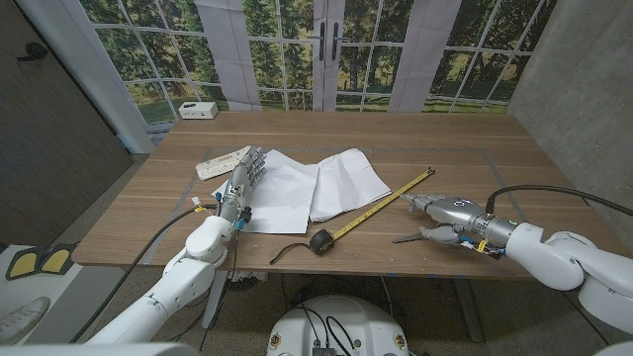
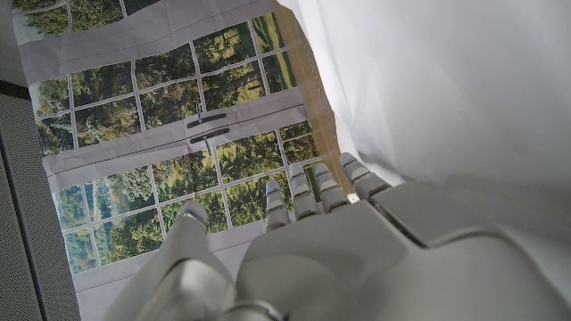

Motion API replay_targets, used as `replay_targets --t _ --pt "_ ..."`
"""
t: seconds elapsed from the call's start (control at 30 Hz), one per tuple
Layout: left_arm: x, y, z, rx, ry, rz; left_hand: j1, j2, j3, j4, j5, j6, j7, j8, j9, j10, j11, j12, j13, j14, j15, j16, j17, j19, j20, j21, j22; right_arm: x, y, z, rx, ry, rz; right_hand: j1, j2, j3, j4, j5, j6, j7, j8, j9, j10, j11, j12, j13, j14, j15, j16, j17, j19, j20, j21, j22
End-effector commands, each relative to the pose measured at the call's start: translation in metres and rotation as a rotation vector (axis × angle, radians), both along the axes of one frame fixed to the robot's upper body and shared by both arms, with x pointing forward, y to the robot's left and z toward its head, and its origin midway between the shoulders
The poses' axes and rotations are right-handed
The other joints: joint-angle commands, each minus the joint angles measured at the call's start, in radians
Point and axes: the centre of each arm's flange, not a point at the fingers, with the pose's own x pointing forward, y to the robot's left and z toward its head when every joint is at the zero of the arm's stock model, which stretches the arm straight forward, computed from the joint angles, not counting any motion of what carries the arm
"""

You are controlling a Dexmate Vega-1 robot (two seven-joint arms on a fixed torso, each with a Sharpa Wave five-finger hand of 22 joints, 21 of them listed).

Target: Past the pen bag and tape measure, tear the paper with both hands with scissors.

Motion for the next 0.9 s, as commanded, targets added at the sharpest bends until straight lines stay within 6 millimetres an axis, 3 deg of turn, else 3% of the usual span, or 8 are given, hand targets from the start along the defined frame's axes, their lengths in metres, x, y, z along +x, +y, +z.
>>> replay_targets --t 0.03,0.9 --pt "0.000 0.000 -0.001 -0.001 0.000 -0.003 0.001 0.009 -0.001 0.000 0.007 0.003 0.000 -0.002 0.003 0.011 -0.002 0.000 0.006 0.009 -0.058 0.000 0.002 0.007 -0.001 0.000 0.002 -0.002 -0.002 -0.004 -0.032 0.019 -0.035 -0.015 -0.002 0.008 0.005 0.013 -0.196 -0.004 -0.001 0.004 -0.027 0.002 0.007 0.014 -0.021 0.000 -0.006 0.007 -0.018 0.002 -0.002 0.003" --pt "-0.001 -0.001 0.000 -0.004 -0.002 -0.003 0.000 0.010 -0.002 0.000 0.006 0.005 -0.001 -0.002 0.003 0.020 0.000 0.002 0.006 0.013 -0.061 0.001 0.002 0.005 0.000 -0.001 0.002 0.002 -0.012 -0.018 -0.038 0.033 -0.081 -0.044 -0.025 0.013 0.005 0.007 -0.198 -0.013 0.007 0.004 -0.037 -0.010 0.046 0.054 -0.032 -0.007 0.001 0.021 -0.030 -0.011 0.005 0.004"
